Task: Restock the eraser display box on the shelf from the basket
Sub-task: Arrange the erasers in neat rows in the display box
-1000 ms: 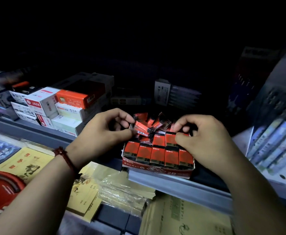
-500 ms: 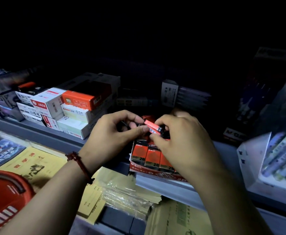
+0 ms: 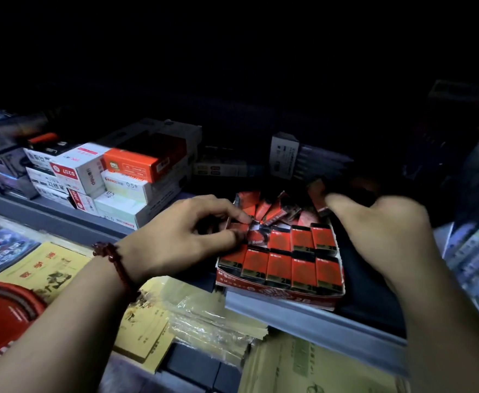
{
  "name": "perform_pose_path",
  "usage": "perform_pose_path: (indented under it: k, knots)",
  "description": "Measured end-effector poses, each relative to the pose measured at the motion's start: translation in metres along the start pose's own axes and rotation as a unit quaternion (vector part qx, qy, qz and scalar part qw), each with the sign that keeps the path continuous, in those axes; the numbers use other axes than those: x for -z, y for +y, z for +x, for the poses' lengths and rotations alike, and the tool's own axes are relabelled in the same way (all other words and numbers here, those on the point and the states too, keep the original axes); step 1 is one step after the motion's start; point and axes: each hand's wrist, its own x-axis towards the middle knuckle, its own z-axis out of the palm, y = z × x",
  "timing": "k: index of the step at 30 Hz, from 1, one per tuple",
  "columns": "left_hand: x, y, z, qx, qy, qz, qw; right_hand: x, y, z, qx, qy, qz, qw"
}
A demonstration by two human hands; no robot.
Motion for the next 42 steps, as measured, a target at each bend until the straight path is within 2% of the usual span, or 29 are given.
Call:
perform_pose_path:
  k: [4,9,13,15,18,23,26,29,33,38,42]
  knots:
    - [-0.003,0.004,0.001,0.012,0.013,-0.008,1.0,0.001,0.008,0.002,0.002,-0.041,-0.075,0.996]
    - [-0.003,0.011,0.003,0.055,0.014,-0.103,0.993,-0.001,0.014,0.004,0.038,-0.027,-0.093,0.995]
    - [-0.003,0.017,0.005,0.088,0.022,-0.121,0.989,-0.003,0.02,0.004,0.099,-0.011,-0.098,0.99]
    - [-0.004,0.018,0.005,0.099,0.041,-0.097,0.989,-0.007,0.018,0.0,0.167,-0.004,-0.082,0.982]
    - [-0.01,0.018,0.003,0.058,0.088,0.022,0.994,-0.015,0.015,-0.007,0.257,-0.03,-0.064,0.964]
    - [-0.012,0.006,0.001,-0.026,0.172,0.085,0.981,-0.028,0.008,-0.014,0.318,-0.082,-0.089,0.94]
    - [-0.015,0.0,0.005,-0.035,0.22,0.073,0.972,-0.036,0.005,-0.015,0.346,-0.098,-0.118,0.926]
    - [-0.024,-0.002,0.006,0.006,0.257,-0.003,0.966,-0.043,0.004,-0.016,0.353,-0.118,-0.186,0.909]
    - [-0.025,0.0,0.005,0.023,0.227,-0.083,0.97,-0.047,0.001,-0.018,0.345,-0.12,-0.212,0.906]
    - [-0.016,0.006,-0.003,0.018,0.092,-0.154,0.984,-0.047,0.001,-0.015,0.329,-0.132,-0.178,0.918]
    - [-0.017,0.005,-0.003,0.011,0.083,-0.092,0.992,-0.045,0.004,-0.012,0.336,-0.149,-0.156,0.917]
